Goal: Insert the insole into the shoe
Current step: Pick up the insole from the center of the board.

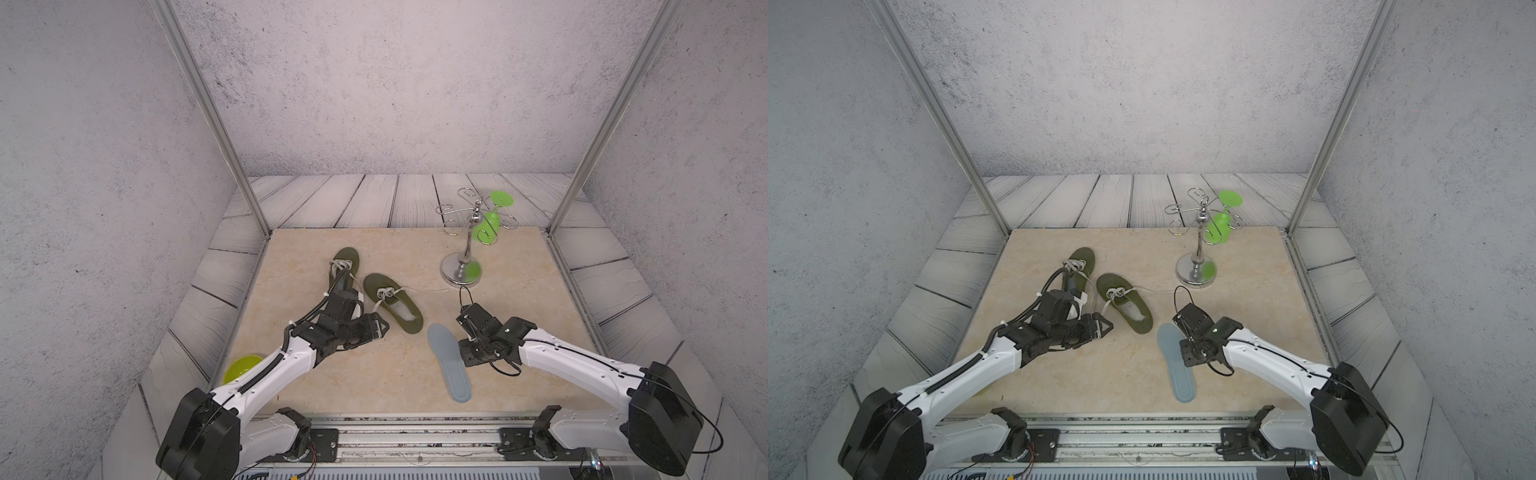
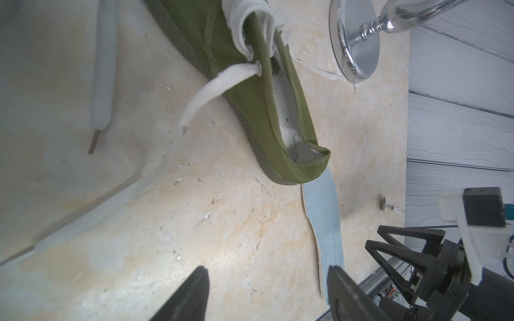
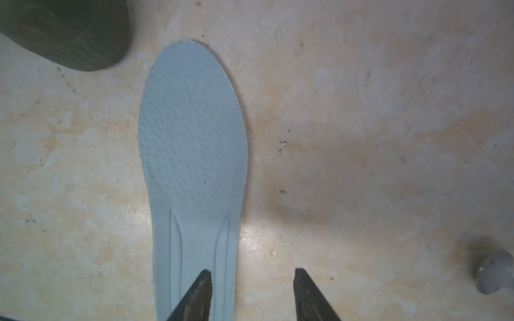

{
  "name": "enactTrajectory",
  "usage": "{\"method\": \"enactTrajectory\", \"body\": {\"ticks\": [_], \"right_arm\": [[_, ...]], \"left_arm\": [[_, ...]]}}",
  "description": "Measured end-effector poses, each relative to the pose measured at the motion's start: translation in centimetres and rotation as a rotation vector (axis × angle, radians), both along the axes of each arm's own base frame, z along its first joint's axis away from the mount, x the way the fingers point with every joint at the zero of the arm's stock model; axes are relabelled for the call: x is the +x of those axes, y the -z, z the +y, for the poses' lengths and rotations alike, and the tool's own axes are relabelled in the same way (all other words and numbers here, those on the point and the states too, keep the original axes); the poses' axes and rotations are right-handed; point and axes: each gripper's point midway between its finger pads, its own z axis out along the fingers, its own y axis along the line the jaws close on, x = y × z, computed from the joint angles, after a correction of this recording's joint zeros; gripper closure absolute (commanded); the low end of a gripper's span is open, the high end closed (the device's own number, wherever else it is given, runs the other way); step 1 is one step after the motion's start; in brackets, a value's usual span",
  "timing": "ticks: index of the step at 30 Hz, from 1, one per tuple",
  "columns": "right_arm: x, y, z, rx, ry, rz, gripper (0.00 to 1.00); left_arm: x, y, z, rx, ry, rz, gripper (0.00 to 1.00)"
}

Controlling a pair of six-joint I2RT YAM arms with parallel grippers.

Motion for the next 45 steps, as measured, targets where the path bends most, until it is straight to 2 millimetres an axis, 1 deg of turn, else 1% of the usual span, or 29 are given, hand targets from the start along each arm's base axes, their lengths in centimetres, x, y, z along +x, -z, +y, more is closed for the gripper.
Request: {"method": "enactTrajectory", "body": {"ticks": [3,11,14,18,22,25,30,34,35,38,41,45], "right_arm": [[-0.4,0.9,0.2,0.027,0.004,0.021,0.51],[-1.0,3.1,1.0,0.057,-0.002,0.081,0.55],[-1.0,3.4,1.3,0.066,-0.006,0.09,0.55],[-0.9,3.7,1.7,0.079,-0.009,0.091,0.56],[-1.1,4.6,1.9,0.075,-0.017,0.121,0.58],[-1.3,5.2,2.1,0.074,-0.021,0.146,0.59],[-1.2,5.1,2.5,0.09,-0.026,0.146,0.68],[-1.2,5.1,2.6,0.104,-0.016,0.143,0.84],[-1.1,5.1,2.6,0.107,-0.012,0.136,0.87],[-1.0,5.1,2.4,0.111,-0.001,0.13,0.91],[-1.0,4.9,2.4,0.118,0.005,0.124,0.99],[-1.0,4.4,2.3,0.123,0.01,0.11,1.0]], "left_arm": [[-0.5,0.2,-0.6,-0.01,0.01,0.0,0.29],[-1.1,0.7,-1.2,-0.01,0.017,0.001,0.29],[-1.4,1.1,-1.3,-0.005,0.023,0.007,0.29],[-1.4,1.3,-1.7,-0.005,0.027,0.006,0.29],[-1.5,1.9,-2.2,0.001,0.037,0.023,0.3],[-1.6,2.0,-2.6,-0.002,0.045,0.027,0.3],[-1.8,2.0,-3.1,-0.005,0.053,0.03,0.3],[-1.6,1.7,-3.7,-0.005,0.064,0.024,0.3],[-1.4,1.6,-3.8,-0.003,0.066,0.023,0.3],[-0.9,1.1,-4.2,-0.002,0.077,0.014,0.3],[-0.8,0.9,-4.6,-0.008,0.084,0.011,0.3],[-1.1,1.6,-4.9,-0.005,0.099,0.038,0.3]]}}
